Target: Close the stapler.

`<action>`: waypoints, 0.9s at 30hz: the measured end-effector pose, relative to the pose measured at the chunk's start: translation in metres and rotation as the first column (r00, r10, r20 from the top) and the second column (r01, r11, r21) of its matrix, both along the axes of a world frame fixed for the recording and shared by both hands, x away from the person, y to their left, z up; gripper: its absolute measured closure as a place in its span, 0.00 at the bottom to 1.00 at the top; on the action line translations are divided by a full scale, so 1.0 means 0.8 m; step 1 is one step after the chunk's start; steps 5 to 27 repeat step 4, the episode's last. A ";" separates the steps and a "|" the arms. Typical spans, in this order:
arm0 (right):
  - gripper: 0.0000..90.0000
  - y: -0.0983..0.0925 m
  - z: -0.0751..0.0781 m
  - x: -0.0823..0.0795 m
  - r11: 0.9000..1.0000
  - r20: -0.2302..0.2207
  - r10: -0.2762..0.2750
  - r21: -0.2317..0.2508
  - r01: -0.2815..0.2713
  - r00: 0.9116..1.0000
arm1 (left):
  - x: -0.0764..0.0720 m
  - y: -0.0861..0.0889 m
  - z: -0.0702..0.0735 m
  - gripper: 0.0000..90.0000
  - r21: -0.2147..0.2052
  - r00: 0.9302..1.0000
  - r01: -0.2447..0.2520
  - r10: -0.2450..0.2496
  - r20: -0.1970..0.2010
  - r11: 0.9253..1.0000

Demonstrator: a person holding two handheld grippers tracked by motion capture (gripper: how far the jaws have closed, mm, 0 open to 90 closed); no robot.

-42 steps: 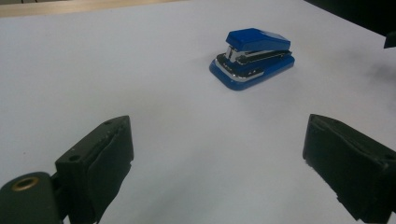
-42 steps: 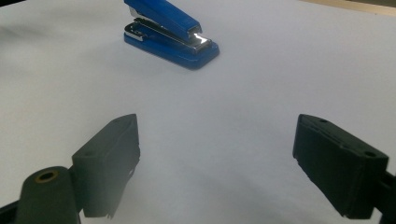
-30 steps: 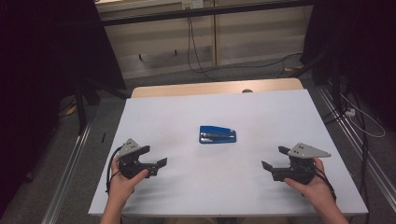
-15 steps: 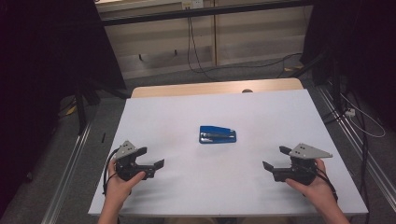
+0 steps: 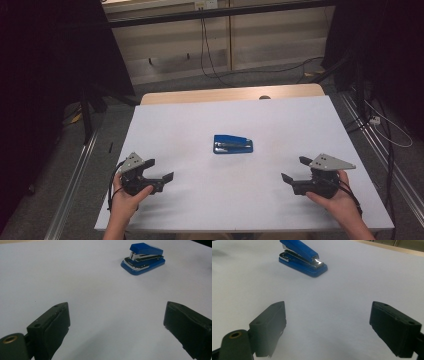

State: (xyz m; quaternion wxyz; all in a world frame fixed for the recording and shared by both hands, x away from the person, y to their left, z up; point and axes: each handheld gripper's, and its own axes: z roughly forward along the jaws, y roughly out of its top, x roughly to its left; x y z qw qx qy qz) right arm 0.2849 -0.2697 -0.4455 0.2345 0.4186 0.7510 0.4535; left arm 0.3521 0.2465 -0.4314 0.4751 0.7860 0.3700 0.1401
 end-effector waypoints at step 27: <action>0.15 -0.001 -0.002 0.001 1.000 -0.010 0.001 -0.001 -0.001 1.000 | 0.001 0.000 -0.003 0.08 -0.003 1.000 -0.006 0.006 -0.015 1.000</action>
